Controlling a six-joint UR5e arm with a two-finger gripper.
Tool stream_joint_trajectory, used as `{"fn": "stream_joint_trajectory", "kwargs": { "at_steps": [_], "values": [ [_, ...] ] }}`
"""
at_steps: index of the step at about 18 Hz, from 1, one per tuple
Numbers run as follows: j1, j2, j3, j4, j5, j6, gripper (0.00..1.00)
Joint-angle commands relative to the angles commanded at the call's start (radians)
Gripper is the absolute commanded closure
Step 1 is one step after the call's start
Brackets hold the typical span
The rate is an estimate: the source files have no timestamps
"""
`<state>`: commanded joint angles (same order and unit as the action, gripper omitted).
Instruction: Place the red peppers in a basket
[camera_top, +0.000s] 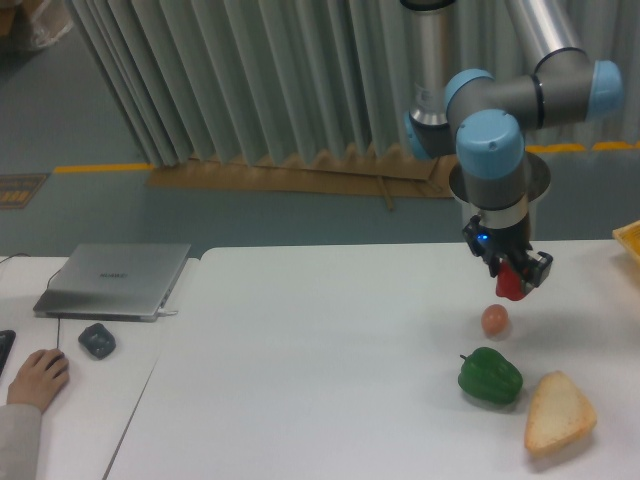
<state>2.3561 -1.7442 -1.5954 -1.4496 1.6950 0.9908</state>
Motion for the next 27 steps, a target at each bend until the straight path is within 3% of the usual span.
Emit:
{"fn": "stream_joint_trajectory", "kwargs": {
  "at_steps": [11,27],
  "values": [
    [0.190,-0.002,0.011,-0.002,-0.021,0.374,0.59],
    [0.368,0.015,0.031,-0.041,-0.025,0.774,0.58]
  ]
}}
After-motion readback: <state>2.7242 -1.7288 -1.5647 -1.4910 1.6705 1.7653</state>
